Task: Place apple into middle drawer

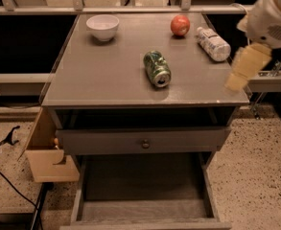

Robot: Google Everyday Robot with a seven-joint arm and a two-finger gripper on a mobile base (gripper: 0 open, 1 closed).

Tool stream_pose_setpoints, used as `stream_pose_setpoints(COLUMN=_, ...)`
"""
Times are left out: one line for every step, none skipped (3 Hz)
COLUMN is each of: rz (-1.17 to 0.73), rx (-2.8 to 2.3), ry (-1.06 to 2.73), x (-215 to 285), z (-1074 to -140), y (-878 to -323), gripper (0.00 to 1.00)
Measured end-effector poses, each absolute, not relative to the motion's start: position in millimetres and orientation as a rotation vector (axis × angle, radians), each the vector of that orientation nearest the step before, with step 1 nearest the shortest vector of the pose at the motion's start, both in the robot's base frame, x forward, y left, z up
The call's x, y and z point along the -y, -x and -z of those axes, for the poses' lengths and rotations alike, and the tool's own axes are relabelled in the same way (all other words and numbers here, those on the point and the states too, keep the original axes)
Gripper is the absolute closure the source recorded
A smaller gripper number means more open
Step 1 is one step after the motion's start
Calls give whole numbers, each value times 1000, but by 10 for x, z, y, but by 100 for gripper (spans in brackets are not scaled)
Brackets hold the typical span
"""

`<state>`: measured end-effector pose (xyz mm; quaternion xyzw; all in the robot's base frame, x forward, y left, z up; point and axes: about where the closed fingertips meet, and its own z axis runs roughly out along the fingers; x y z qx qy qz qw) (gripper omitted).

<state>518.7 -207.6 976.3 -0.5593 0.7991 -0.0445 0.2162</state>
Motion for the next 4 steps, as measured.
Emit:
stream_pose_setpoints(rz=138, rx=-2216, ry=1455, x=2109, z=-9742, y=-5694, gripper=0)
stream_pose_setpoints(rz=147, rx=-2195, ry=1370, x=2112, z=-9768, y=-6196, gripper=0)
stream_pose_setpoints(rz=191, rx=-2167, ry=1334, x=2106, z=-9707, y=-6802, gripper=0)
stream_pose_setpoints(rz=191, rx=-2167, ry=1334, x=2106, z=-9707, y=-6802, gripper=0)
